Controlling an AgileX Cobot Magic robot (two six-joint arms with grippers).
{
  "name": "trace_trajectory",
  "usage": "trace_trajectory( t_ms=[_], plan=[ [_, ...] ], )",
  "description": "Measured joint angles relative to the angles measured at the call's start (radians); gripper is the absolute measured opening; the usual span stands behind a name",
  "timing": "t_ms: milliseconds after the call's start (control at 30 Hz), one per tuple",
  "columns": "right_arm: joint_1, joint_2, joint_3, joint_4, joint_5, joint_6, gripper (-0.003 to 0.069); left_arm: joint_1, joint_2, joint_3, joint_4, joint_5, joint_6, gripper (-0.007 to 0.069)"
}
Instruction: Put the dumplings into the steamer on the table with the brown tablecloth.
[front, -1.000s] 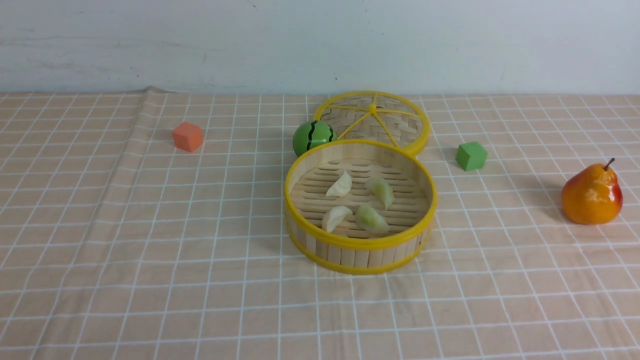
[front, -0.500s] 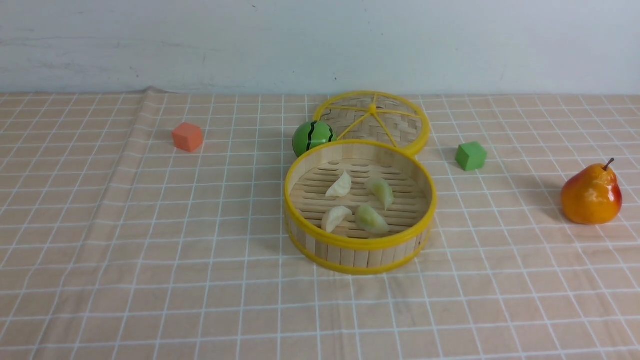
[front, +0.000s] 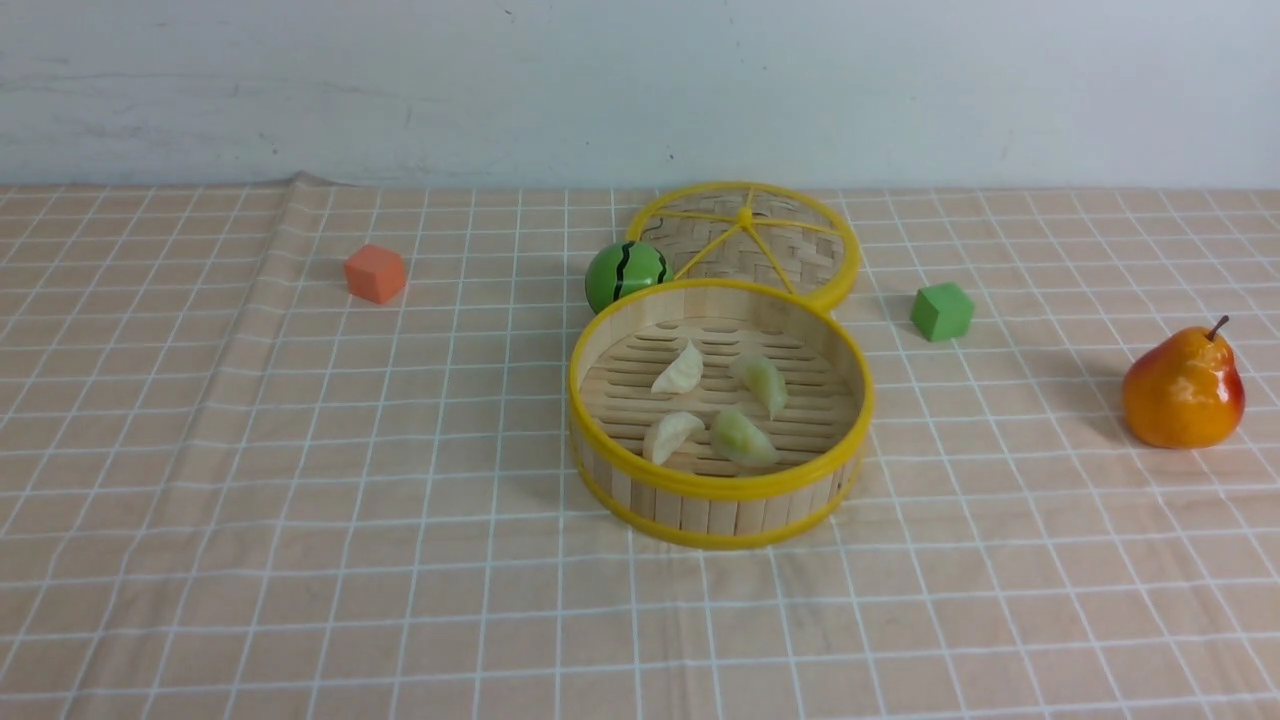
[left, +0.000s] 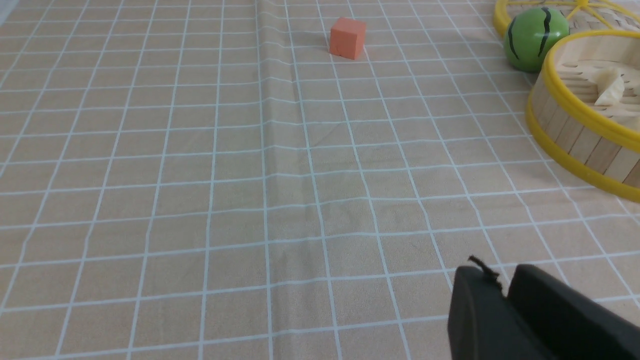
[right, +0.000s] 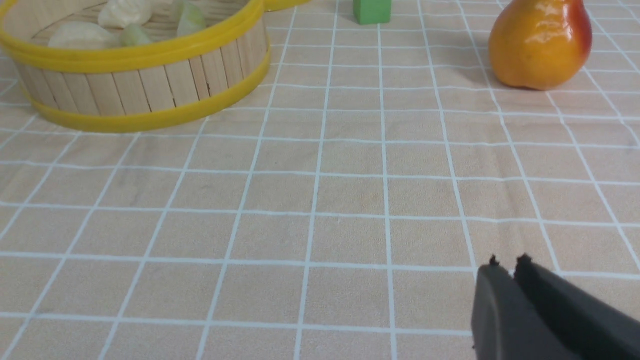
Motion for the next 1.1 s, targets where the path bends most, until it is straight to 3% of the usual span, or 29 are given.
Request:
trace_trajectory(
  t_ms=[367,667,733,933,1033,1100],
  plan=[
    [0.0,0.0,0.0,0.0,0.001,0.001,0.0062,0.0,-0.003,0.007,0.0,-0.002,0.0,0.01],
    [0.0,0.0,0.0,-0.001,0.002,0.001,0.0075,0.063,-0.201,0.151,-0.042,-0.016,0.066,0.0108],
    [0.0,0.0,0.0,-0.001,0.002,0.001,0.0078,0.124,-0.228,0.194,-0.113,-0.084,0.125,0.0106],
    [0.0,-0.002,0.0,-0.003,0.002,0.001,0.0087,0.382,-0.231,0.363,-0.434,-0.504,0.314,-0.0014],
    [0.0,-0.002,0.0,-0.003,0.002,0.001,0.0092,0.432,-0.231,0.385,-0.51,-0.555,0.418,-0.0014],
    [0.0,-0.002,0.0,-0.007,0.003,0.001,0.0095,0.441,-0.231,0.387,-0.555,-0.493,0.496,-0.0014]
  ],
)
